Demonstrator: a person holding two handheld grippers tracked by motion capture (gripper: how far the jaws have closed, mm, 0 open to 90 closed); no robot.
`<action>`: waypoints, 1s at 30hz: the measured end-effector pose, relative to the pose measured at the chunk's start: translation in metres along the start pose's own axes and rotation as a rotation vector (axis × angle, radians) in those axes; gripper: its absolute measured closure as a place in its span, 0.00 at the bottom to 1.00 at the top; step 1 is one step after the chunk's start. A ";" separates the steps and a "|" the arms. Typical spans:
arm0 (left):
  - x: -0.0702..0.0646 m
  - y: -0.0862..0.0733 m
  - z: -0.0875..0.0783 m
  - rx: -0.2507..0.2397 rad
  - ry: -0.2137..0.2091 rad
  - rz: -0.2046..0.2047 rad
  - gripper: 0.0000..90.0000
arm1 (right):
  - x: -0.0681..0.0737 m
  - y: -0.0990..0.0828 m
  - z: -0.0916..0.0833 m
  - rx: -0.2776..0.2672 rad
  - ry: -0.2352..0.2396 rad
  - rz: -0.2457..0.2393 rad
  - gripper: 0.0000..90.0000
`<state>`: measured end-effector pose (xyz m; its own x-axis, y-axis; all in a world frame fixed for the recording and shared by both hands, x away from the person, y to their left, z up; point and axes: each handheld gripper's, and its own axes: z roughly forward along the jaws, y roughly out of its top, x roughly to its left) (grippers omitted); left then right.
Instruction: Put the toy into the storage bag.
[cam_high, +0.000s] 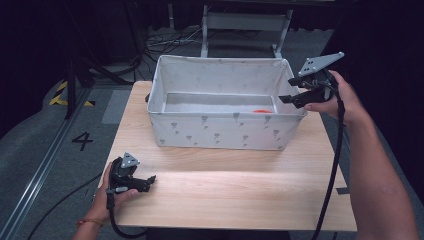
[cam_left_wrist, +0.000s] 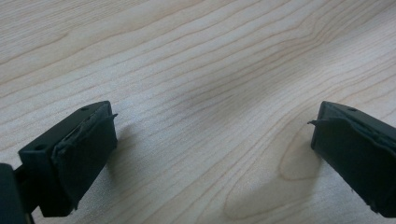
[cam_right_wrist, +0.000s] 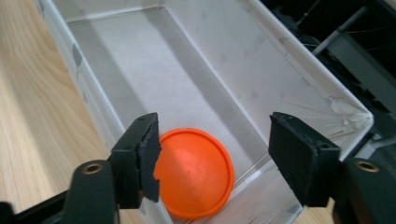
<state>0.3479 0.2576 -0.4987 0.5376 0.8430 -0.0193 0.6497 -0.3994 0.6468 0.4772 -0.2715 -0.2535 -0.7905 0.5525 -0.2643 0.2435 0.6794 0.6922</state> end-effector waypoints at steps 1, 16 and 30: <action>0.000 0.000 0.000 -0.002 0.000 0.000 0.01 | 0.002 -0.001 -0.002 -0.006 -0.012 0.005 0.36; 0.000 0.000 0.000 -0.002 0.000 0.000 0.01 | 0.034 -0.022 -0.025 -0.019 -0.159 0.058 0.27; 0.000 0.000 0.000 -0.004 0.003 -0.005 0.01 | 0.067 -0.064 -0.062 -0.078 -0.224 0.100 0.26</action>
<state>0.3475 0.2572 -0.4990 0.5327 0.8460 -0.0201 0.6500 -0.3938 0.6499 0.3741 -0.3073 -0.2740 -0.6182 0.7142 -0.3283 0.2628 0.5814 0.7700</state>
